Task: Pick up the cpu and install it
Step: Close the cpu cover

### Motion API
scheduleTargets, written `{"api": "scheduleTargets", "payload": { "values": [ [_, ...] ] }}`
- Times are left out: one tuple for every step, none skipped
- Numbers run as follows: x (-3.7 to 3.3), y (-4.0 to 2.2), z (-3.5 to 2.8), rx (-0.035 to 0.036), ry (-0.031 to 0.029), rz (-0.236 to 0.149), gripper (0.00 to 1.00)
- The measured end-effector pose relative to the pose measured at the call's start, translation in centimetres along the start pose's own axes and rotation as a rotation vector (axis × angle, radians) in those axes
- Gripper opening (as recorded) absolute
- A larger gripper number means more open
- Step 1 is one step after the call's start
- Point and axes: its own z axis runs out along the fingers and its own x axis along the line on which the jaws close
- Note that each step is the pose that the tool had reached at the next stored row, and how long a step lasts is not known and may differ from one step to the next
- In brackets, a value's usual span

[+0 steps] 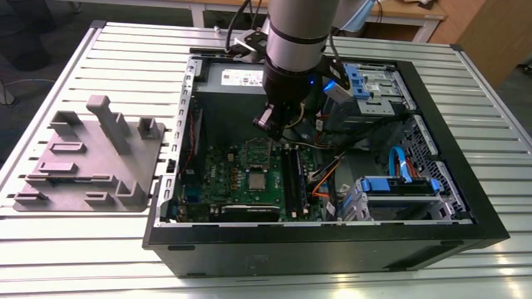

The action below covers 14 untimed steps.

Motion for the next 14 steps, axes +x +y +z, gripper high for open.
{"api": "scheduleTargets", "payload": {
  "values": [
    [0.05, -0.04, -0.06, 0.0000, 0.0000, 0.000, 0.11],
    [0.08, -0.05, -0.08, 0.0000, -0.0001, 0.000, 0.11],
    [0.12, -0.08, -0.09, -0.0001, -0.0001, 0.000, 0.11],
    [0.17, -0.10, -0.11, 0.0000, -0.0001, 0.000, 0.11],
    [0.23, -0.13, -0.12, 0.0001, -0.0001, -0.001, 0.11],
    [0.30, -0.18, -0.12, 0.0001, -0.0001, -0.001, 0.11],
    [0.38, -0.24, -0.12, 0.0002, -0.0002, -0.001, 0.11],
    [0.48, -0.30, -0.13, 0.0002, -0.0001, -0.002, 0.11],
    [0.58, -0.37, -0.13, 0.0002, -0.0001, -0.002, 0.11],
    [0.70, -0.46, -0.13, 0.0002, -0.0002, -0.003, 0.11],
    [0.82, -0.54, -0.13, 0.0002, -0.0002, -0.003, 0.11],
    [0.96, -0.64, -0.13, 0.0002, -0.0001, -0.004, 0.11],
    [1.08, -0.74, -0.13, 0.0002, -0.0001, -0.004, 0.11],
    [1.21, -0.83, -0.14, 0.0002, -0.0001, -0.005, 0.11]
  ]
}}
